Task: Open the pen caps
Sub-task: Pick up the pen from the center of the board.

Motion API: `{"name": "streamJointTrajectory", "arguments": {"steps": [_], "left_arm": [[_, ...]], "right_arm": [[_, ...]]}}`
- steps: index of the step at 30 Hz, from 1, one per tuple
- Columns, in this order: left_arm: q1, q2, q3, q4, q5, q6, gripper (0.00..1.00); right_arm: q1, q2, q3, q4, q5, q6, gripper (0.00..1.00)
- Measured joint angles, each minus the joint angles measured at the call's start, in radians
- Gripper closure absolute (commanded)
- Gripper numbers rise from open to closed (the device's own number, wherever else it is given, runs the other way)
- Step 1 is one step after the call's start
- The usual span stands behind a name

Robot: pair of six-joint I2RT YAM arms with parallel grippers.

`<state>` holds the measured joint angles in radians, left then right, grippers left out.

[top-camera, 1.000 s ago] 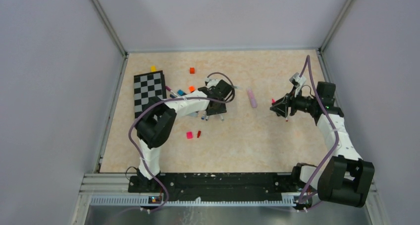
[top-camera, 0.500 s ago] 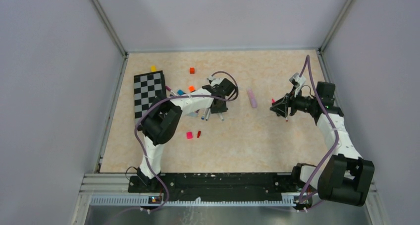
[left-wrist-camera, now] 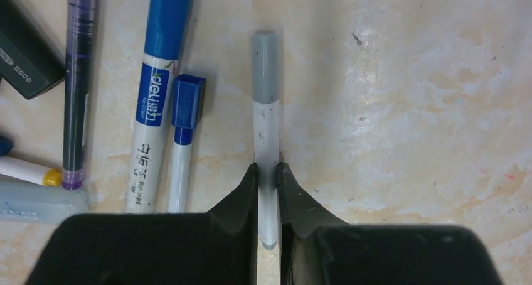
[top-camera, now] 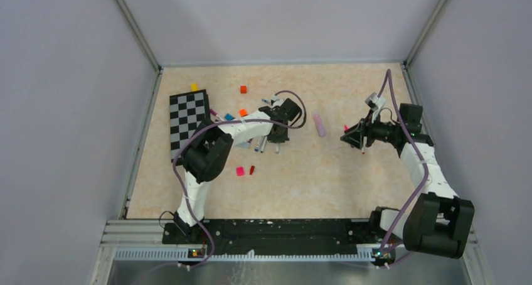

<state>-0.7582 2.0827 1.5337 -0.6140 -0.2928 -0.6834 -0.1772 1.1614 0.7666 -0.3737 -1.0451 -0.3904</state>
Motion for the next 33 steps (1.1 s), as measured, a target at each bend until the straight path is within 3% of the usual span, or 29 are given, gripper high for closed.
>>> {"name": "streamJointTrajectory", "arguments": {"steps": [5,11,18,25,33], "left_arm": [[-0.015,-0.032,-0.051,0.056,0.011,0.041,1.0],[-0.027,-0.215,-0.265,0.237,0.066,0.063,1.0],[-0.034,-0.422,-0.474,0.525,0.161,0.057,1.0],[-0.062,-0.507,-0.635,0.803,0.254,0.022,1.0],[-0.079,-0.532,-0.689,1.013,0.311,-0.064,1.0]], "right_arm": [[0.047,0.04,0.0,0.019,-0.031,0.031,0.46],[0.161,0.103,-0.006,0.072,-0.068,0.102,0.44],[0.199,0.104,-0.136,0.378,-0.08,0.384,0.31],[0.275,0.104,-0.232,0.706,-0.07,0.697,0.28],[0.401,0.15,-0.235,0.793,-0.021,0.804,0.31]]}}
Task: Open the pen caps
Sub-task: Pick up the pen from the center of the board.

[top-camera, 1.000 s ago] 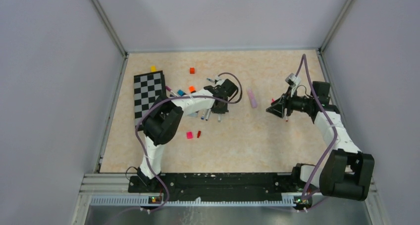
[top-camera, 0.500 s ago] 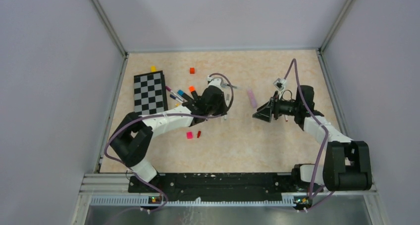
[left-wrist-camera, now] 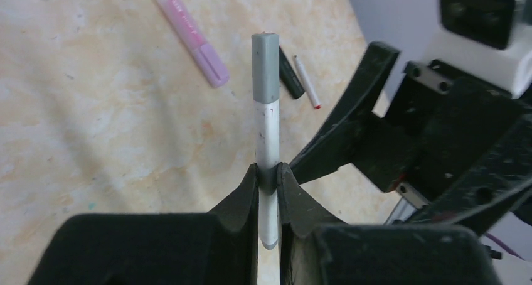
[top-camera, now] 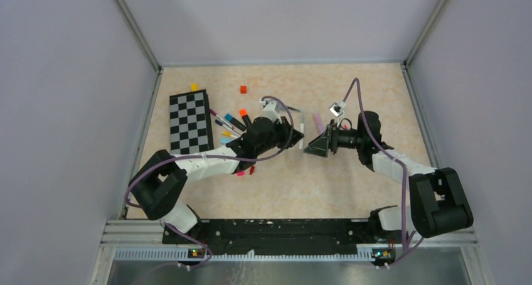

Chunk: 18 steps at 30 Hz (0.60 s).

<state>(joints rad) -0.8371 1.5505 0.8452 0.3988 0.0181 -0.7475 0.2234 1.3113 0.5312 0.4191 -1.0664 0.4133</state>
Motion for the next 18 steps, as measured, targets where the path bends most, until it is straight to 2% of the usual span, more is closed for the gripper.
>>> {"name": "streamJointTrajectory", "arguments": {"steps": [6,13,15,18], "left_arm": [[-0.029,-0.005,-0.005,0.082,0.0,-0.046,1.0],[-0.061,-0.005,-0.006,0.127,-0.01,-0.067,1.0],[-0.064,-0.005,-0.006,0.127,-0.016,-0.067,1.0],[-0.066,-0.003,-0.006,0.128,-0.02,-0.068,1.0]], "right_arm": [[0.037,0.021,0.002,-0.017,0.069,0.015,0.39],[0.043,0.025,0.014,-0.022,0.104,0.029,0.61],[0.045,0.025,0.015,-0.023,0.103,0.037,0.7],[0.045,0.025,0.015,-0.023,0.099,0.039,0.95]]}}
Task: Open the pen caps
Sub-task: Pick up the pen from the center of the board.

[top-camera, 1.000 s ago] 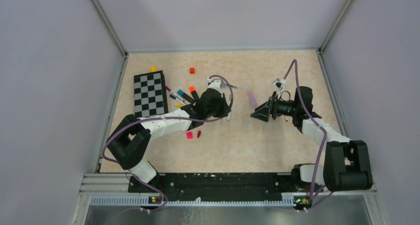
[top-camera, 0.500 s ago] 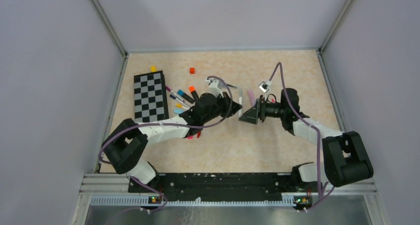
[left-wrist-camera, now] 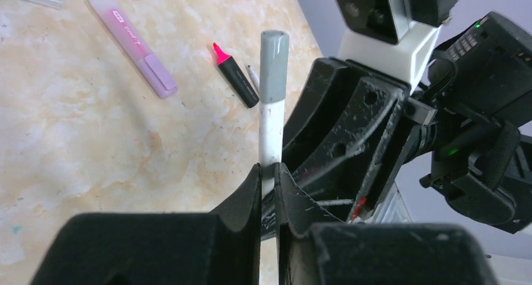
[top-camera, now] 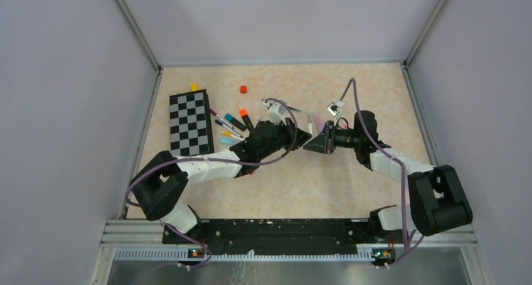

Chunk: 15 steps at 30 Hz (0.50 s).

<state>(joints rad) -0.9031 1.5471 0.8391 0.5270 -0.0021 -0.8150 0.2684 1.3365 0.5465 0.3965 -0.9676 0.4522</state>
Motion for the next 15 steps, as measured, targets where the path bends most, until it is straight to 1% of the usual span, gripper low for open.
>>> {"name": "streamJointTrajectory", "arguments": {"steps": [1,2,5,7,9,12,13,15], "left_arm": [[-0.002,0.0,0.0,0.001,-0.002,0.0,0.98],[-0.003,0.0,0.0,0.002,-0.006,0.0,0.92],[-0.003,0.0,0.0,0.013,-0.013,0.003,0.7],[-0.005,0.0,-0.002,0.021,-0.01,0.017,0.54],[-0.004,-0.014,-0.02,0.049,-0.009,0.04,0.35],[-0.007,-0.077,-0.086,0.093,0.002,0.084,0.08],[-0.008,-0.106,-0.114,0.109,0.004,0.097,0.02],[-0.008,-0.156,-0.154,0.13,0.008,0.126,0.01]], "right_arm": [[0.0,0.0,0.002,0.0,-0.003,-0.002,1.0],[0.0,0.0,0.006,-0.004,-0.002,-0.002,1.0],[-0.001,0.0,0.02,-0.018,-0.001,-0.023,1.0],[0.0,0.0,0.035,-0.043,-0.006,-0.049,1.0],[0.0,0.0,0.051,-0.079,-0.022,-0.086,1.0],[0.0,0.0,0.08,-0.133,-0.052,-0.15,1.0],[0.0,0.0,0.091,-0.151,-0.068,-0.177,1.0],[0.0,0.0,0.111,-0.199,-0.113,-0.244,1.0]]}}
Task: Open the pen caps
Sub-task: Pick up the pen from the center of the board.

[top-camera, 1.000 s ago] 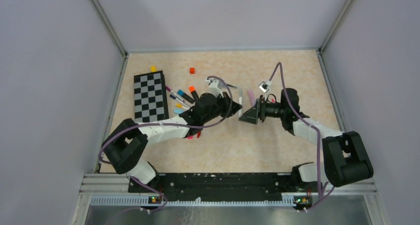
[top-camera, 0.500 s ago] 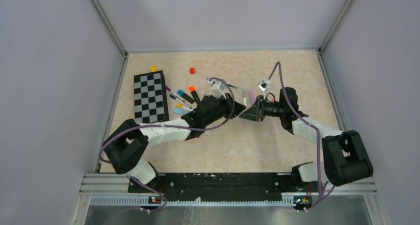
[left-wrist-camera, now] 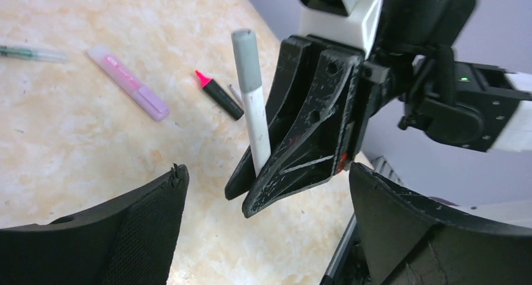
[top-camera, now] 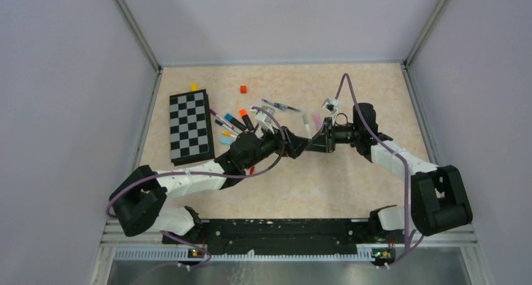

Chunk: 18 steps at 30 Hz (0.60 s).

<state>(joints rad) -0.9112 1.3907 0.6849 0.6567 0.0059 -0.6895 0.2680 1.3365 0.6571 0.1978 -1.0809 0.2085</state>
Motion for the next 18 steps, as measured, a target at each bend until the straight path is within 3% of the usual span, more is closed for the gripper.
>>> {"name": "streamJointTrajectory", "arguments": {"steps": [9,18], "left_arm": [[0.037,-0.063,-0.056,0.111,0.092,0.041,0.04],[0.076,0.022,-0.032,0.16,0.139,-0.01,0.38]], "right_arm": [[0.008,0.015,0.061,-0.214,-0.173,-0.248,1.0],[0.037,0.035,0.073,-0.349,-0.216,-0.375,1.0]]}}
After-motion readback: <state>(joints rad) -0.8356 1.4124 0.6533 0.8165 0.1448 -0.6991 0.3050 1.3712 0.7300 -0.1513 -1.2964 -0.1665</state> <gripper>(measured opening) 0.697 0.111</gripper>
